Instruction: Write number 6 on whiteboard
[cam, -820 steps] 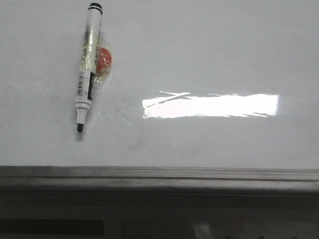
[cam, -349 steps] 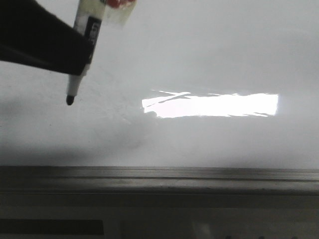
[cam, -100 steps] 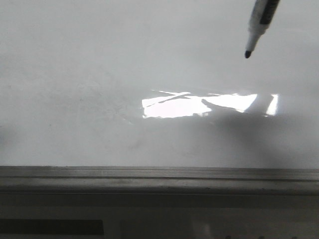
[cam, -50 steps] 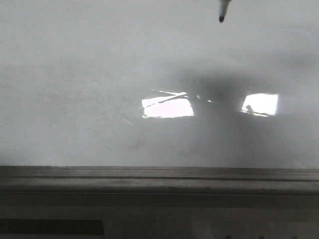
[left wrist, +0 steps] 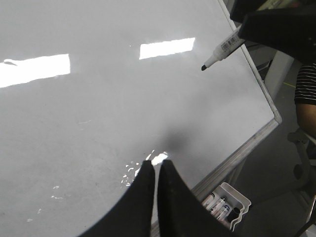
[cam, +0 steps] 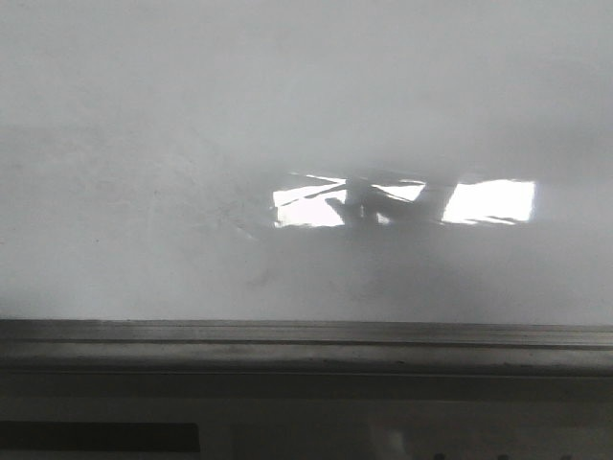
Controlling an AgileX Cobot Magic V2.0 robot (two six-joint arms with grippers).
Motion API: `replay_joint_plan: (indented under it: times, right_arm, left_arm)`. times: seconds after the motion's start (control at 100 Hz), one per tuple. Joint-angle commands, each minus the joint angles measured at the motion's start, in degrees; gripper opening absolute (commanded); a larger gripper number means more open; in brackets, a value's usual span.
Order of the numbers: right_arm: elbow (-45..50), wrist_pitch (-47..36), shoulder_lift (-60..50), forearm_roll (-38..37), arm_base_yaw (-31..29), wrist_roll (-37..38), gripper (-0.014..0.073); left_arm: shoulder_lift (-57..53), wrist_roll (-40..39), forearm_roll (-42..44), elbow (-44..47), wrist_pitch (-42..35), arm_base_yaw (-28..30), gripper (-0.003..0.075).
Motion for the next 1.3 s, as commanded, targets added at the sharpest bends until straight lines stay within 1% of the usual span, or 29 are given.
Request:
replay_joint_plan:
  times: [0.0, 0.2, 0.34, 0.47, 0.54, 0.59, 0.64, 0.66, 0.69, 0.75, 0.78, 0.8, 0.81, 0.83, 0.88, 0.94, 0.99, 1.04, 1.15, 1.29]
  right_arm:
    - [-2.07, 1.07, -0.53, -1.49, -0.01, -0.62, -0.0044]
    - [-2.07, 9.76, -0.53, -1.49, -0.01, -0.62, -0.0044]
    - [-2.07, 12.36, -0.53, -1.45, -0.01, -0.62, -0.0044]
    - [-1.2, 14.81, -1.25, 0.51, -0.01, -0.62, -0.0044]
    - [-1.16, 15.14, -1.53, 0.26, -0.01, -0.62, -0.0044]
    - [-1.16, 14.81, -1.87, -1.46, -0.01, 0.19, -0.0044]
    - [-1.16, 14.81, -2.17, -6.68, 0.11, 3.37, -0.0044]
    - [-1.16, 14.81, -2.27, -8.27, 0.2, 5.51, -0.0044]
    - [-1.16, 13.49, -2.27, -12.75, 0.46, 8.9, -0.0044]
    - [-1.16, 11.09, -2.55, -21.16, 0.68, 18.41, -0.0044]
    - [-1.16, 9.56, -2.56, -27.39, 0.68, 23.41, -0.0044]
    - [-1.16, 8.86, -2.65, -29.95, 0.68, 27.29, -0.0044]
    - [-1.16, 8.21, -2.65, -32.55, 0.68, 29.95, -0.0044]
    - [-1.16, 7.12, -2.65, -36.55, 0.68, 32.7, -0.0044]
    - [-1.16, 4.69, -2.68, -45.5, 0.68, 43.24, -0.0044]
    - [-1.16, 2.68, -2.68, -55.7, 0.68, 51.83, -0.0044]
    - [-1.16, 1.59, -2.68, -61.06, 0.68, 56.99, -0.0044]
    - [-0.79, 0.67, -2.55, -62.57, 0.68, 58.92, -0.0044]
    - [1.88, -3.19, -1.74, -62.68, 0.68, 59.05, -0.0044]
    - [6.98, -11.6, -2.36, -62.68, 0.68, 59.05, -0.0044]
  left_arm:
    - [0.15, -0.47, -1.07, -1.52, 0.0, -0.19, -0.002]
    - [0.15, -0.47, -1.07, -1.52, 0.0, -0.19, -0.002]
    - [0.15, -0.47, -1.07, -1.52, 0.0, -0.19, -0.002]
    - [0.15, -0.47, -1.07, -1.52, 0.0, -0.19, -0.002]
    - [0.15, -0.47, -1.07, -1.52, 0.0, -0.19, -0.002]
    - [0.15, -0.47, -1.07, -1.52, 0.0, -0.19, -0.002]
    - [0.15, -0.47, -1.07, -1.52, 0.0, -0.19, -0.002]
    - [0.15, -0.47, -1.07, -1.52, 0.0, -0.19, -0.002]
    - [0.15, -0.47, -1.07, -1.52, 0.0, -0.19, -0.002]
    - [0.15, -0.47, -1.07, -1.52, 0.0, -0.19, -0.002]
    - [0.15, -0.47, -1.07, -1.52, 0.0, -0.19, -0.002]
    - [0.15, -0.47, -1.07, -1.52, 0.0, -0.19, -0.002]
    - [0.15, -0.47, -1.07, -1.52, 0.0, -0.19, -0.002]
    - [0.15, -0.47, -1.07, -1.52, 0.0, -0.19, -0.002]
    - [0.15, -0.47, -1.07, -1.52, 0.0, -0.19, -0.002]
    - [0.15, -0.47, -1.07, -1.52, 0.0, -0.19, -0.002]
    - [0.15, -0.47, -1.07, -1.52, 0.0, -0.19, -0.002]
    - [0.15, -0.47, -1.07, -1.52, 0.0, -0.19, -0.002]
    - [0.15, -0.47, -1.07, -1.52, 0.0, -0.19, -0.002]
    - [0.15, -0.47, -1.07, -1.52, 0.0, -0.19, -0.002]
